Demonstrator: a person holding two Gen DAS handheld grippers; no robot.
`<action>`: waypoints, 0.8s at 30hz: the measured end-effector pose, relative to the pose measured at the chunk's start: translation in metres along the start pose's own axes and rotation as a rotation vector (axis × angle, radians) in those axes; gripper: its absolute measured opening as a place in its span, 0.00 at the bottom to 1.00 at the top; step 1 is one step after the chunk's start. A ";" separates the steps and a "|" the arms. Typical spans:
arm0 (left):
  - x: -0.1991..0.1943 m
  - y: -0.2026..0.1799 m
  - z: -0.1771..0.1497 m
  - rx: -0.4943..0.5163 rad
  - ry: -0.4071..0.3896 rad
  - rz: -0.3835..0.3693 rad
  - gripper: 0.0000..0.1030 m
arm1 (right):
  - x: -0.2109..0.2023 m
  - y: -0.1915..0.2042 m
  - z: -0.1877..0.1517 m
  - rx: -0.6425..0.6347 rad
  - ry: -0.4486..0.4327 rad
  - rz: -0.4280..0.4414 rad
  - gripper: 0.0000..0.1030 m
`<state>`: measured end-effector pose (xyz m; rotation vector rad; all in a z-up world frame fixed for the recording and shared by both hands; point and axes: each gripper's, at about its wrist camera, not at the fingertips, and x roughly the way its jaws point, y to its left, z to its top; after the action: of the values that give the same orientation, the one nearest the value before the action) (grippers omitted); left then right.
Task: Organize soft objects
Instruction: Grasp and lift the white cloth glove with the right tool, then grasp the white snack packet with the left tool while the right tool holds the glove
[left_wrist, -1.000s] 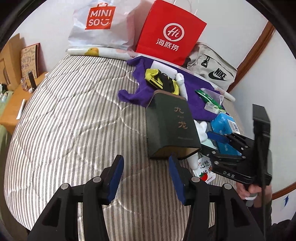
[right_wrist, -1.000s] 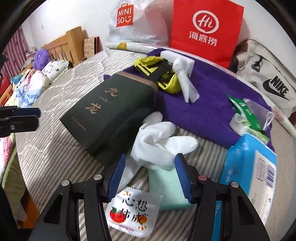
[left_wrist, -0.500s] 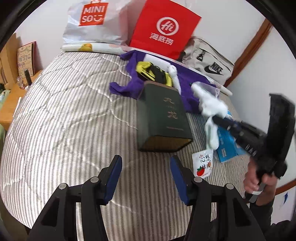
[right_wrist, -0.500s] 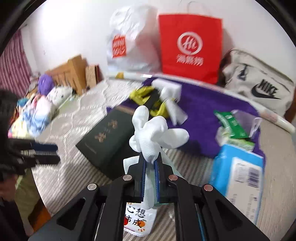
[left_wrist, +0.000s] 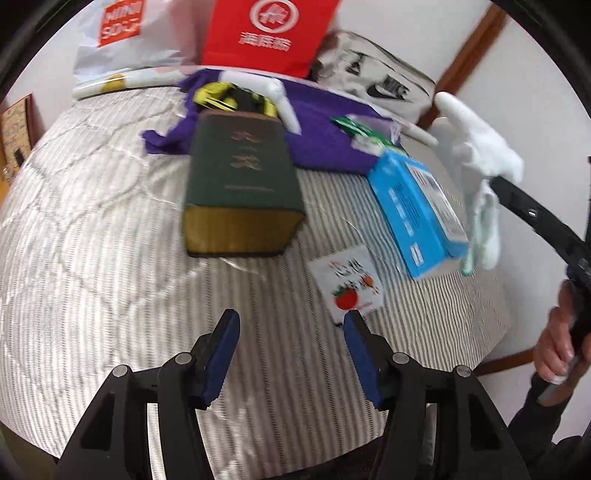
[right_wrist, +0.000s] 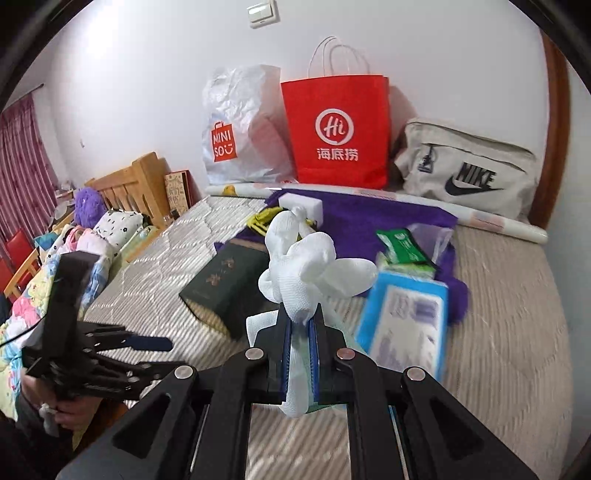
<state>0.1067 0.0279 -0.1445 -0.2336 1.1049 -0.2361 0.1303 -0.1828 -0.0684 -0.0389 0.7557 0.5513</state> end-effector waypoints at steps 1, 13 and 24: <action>0.004 -0.006 -0.001 0.011 0.004 -0.001 0.55 | -0.006 -0.002 -0.005 0.003 -0.001 -0.001 0.09; 0.051 -0.046 -0.001 0.051 0.025 0.037 0.56 | -0.041 -0.035 -0.090 0.024 0.083 -0.054 0.09; 0.077 -0.083 0.010 0.108 -0.028 0.158 0.75 | -0.023 -0.064 -0.134 0.109 0.135 -0.048 0.09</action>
<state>0.1425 -0.0742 -0.1811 -0.0526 1.0740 -0.1501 0.0617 -0.2785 -0.1613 0.0067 0.9137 0.4648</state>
